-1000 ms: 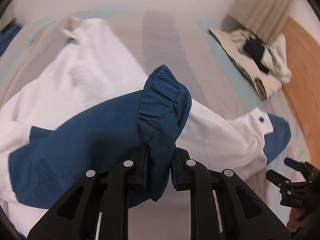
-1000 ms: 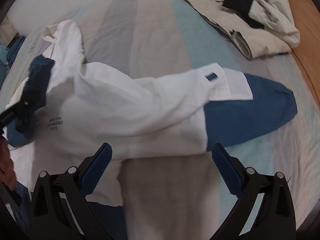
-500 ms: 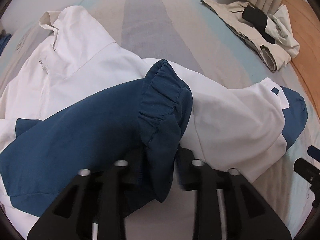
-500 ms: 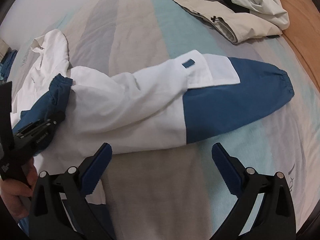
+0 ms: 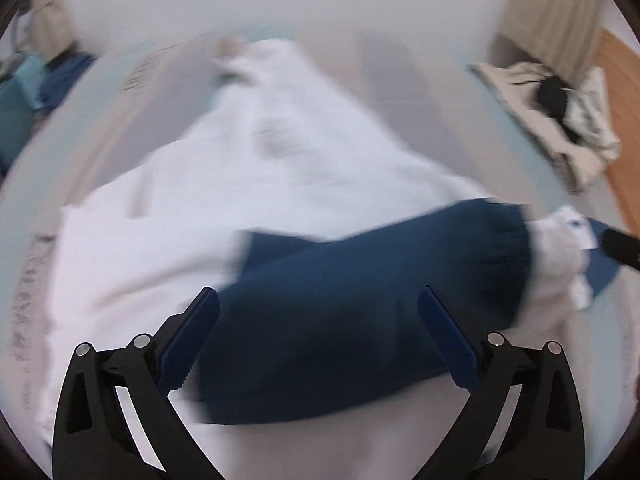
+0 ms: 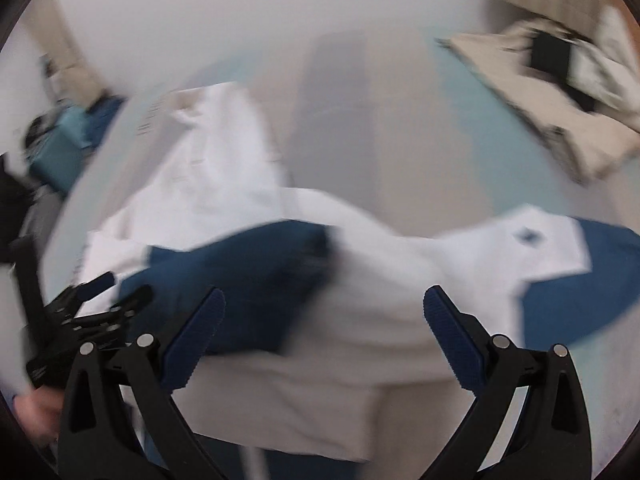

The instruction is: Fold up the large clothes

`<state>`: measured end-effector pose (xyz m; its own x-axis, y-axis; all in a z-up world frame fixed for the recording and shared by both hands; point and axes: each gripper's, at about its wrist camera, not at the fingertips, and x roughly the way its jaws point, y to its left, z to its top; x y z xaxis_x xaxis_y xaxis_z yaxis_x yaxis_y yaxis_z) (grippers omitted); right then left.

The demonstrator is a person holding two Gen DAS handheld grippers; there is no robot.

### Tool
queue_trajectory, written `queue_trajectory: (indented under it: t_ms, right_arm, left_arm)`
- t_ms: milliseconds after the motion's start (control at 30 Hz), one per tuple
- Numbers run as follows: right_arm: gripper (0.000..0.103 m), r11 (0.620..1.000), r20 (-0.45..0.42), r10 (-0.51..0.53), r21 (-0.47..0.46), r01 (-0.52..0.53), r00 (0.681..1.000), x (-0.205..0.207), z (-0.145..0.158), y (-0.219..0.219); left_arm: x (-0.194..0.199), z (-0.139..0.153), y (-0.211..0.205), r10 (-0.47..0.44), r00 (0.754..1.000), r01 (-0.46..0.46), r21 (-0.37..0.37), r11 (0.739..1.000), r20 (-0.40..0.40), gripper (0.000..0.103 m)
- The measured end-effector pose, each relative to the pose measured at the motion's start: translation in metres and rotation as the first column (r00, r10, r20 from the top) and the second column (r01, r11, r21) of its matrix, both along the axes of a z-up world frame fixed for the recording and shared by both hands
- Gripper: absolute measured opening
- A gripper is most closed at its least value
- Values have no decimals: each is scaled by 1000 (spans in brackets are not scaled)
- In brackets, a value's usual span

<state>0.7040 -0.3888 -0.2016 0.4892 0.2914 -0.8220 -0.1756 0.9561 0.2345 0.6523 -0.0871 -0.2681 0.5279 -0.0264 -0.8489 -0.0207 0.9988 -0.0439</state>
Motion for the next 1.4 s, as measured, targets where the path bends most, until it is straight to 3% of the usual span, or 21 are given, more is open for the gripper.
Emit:
queue_trajectory:
  t_ms: [67,233,333,500,633,700,767,867,1067,1133,1333,1400]
  right_arm:
    - [93,999,-17,43,11,-43,999,9,-10,29]
    - [83,991,-93,69,-109,-79,993,32,-53,67]
    - [81,977,-136,13,-208,-42,991,44,-77,63]
    - [71,965,-212,-103,-259,46,972,53,-105,31]
    - [76,976,-210,-110,-209,66,971,42,-90,8]
    - [87,977,-144,-109,-199,80,983,27,-70,-9]
    - [92,958,-62,-130,-263,110,990,11,-50,-37]
    - [93,923,-44,-207,-339,180,977,2,-41,-101]
    - [93,844,-76,-468,-333,420,881,-10,-40,-256]
    - [93,809,-106,-549,-317,495,829,-8,-45,-305]
    - [93,729,-212,-685,-186,659,697,-2,-66,-404]
    - [86,699,-263,-708,-127,704,655,4,-78,-429]
  left_arm:
    - [0,-6,27,43,999,-43,23,999,-7,97]
    - [-2,-28,75,103,994,-100,76,992,-39,97]
    - [-1,-41,83,100,992,-93,91,991,-74,97]
    - [-5,-52,79,64,994,-53,131,990,-85,97]
    - [-5,-57,73,45,994,-27,168,985,-103,97]
    - [-6,-55,71,39,993,-20,171,985,-108,97]
    - [-6,-49,67,27,995,-10,170,985,-96,97]
    - [-4,-45,55,2,996,14,173,985,-87,97]
    - [8,-50,23,-35,994,52,171,984,-100,97]
    - [14,-54,14,-37,993,55,164,985,-110,97]
    - [26,-69,0,-11,989,35,168,985,-144,97]
    - [28,-71,-3,-6,989,32,175,984,-146,97]
